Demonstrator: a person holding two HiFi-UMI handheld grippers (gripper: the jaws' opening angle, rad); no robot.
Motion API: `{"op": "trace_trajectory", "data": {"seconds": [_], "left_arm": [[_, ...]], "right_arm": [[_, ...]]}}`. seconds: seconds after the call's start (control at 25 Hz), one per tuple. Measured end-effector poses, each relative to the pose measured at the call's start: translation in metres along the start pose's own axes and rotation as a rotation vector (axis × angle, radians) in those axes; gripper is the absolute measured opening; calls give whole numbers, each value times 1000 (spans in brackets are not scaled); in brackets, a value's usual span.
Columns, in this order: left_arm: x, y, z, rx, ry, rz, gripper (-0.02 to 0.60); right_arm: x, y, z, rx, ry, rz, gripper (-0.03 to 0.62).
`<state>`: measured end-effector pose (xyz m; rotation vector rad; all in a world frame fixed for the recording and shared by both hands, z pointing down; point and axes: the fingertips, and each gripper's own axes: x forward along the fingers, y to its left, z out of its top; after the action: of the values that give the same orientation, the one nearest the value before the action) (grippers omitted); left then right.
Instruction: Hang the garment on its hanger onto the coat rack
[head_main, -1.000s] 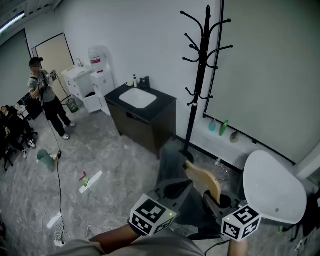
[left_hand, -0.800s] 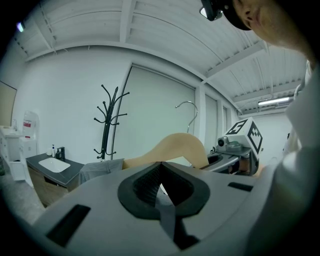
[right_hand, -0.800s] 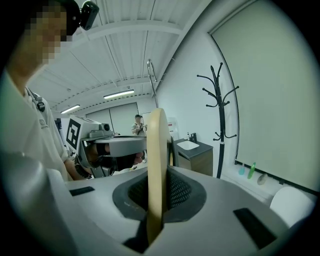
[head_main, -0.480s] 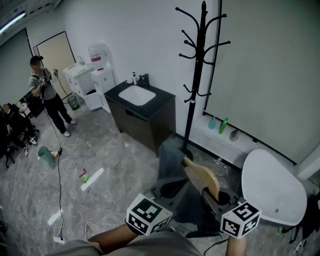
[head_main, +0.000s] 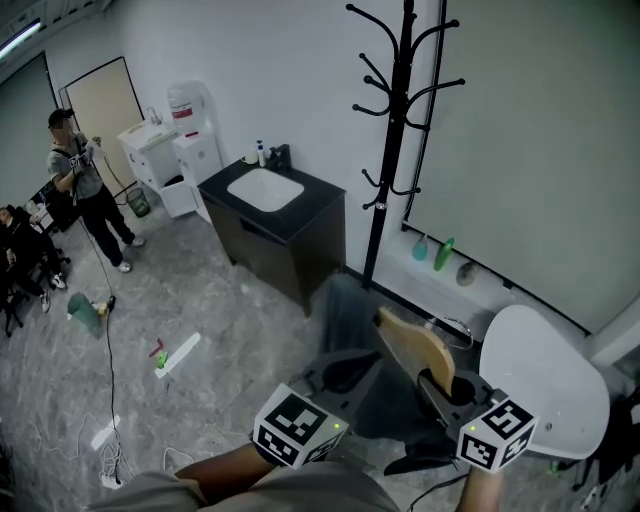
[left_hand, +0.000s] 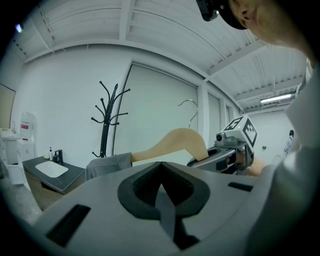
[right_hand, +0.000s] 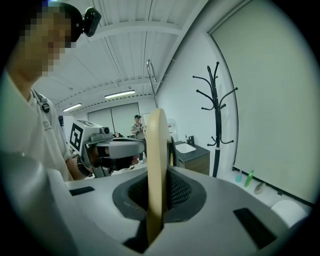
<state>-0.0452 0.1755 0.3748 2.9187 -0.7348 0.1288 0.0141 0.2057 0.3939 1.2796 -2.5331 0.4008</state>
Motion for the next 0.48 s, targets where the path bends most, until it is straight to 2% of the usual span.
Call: {"op": "trace_trajectory", "data": {"seconds": [0.48], "left_arm": [[101,125,36,29,-20,-72,6]], "right_arm": [[86,-105,51,-14,7,47,29]]}}
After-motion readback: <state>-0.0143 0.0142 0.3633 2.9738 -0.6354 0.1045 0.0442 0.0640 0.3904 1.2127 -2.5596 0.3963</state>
